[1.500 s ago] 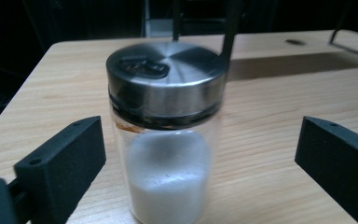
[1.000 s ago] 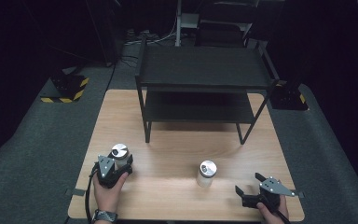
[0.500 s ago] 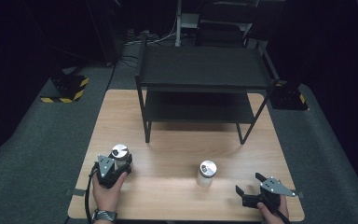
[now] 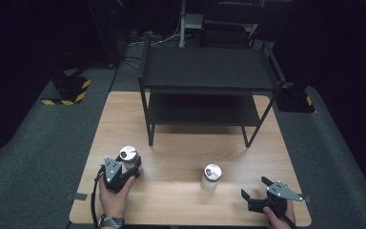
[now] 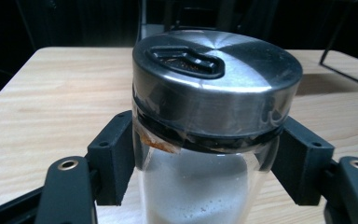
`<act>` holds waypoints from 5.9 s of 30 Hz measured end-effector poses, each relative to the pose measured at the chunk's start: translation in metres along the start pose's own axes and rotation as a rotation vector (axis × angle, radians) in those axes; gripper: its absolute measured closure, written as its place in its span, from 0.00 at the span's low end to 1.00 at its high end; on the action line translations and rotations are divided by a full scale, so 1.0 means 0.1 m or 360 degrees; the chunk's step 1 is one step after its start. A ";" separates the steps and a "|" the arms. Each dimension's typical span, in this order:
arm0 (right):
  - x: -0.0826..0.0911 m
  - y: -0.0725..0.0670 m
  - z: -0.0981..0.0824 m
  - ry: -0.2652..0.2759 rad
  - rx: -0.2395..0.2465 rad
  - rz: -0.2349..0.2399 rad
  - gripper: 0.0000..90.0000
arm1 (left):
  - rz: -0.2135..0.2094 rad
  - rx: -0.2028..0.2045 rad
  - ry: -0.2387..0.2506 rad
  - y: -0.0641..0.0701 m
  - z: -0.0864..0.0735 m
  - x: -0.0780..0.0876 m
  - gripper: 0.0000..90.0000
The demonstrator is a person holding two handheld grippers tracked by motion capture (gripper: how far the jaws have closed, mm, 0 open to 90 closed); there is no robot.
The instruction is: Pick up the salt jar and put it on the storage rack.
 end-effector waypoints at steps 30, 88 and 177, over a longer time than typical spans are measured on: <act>0.01 0.02 -0.02 0.0020 -0.0018 0.0019 0.00 | -0.0137 -0.0106 0.0139 0.61 0.61 0.27 0.35; 0.02 0.04 -0.06 0.0050 -0.0027 0.0031 0.00 | -0.0104 -0.0185 0.0552 1.19 2.17 0.27 0.35; 0.04 0.03 -0.10 0.0075 0.0005 0.0021 0.00 | -0.0013 -0.0075 0.0437 1.23 2.84 -0.59 0.27</act>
Point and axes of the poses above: each handheld gripper's, and its own axes: x roughly backward along the jaws, z roughly out of its top, y roughly to its right, the point moved 1 cm from there along -x, roughly forward along the jaws, and after that the axes turned 13 degrees about -y, right-handed, at the moved point
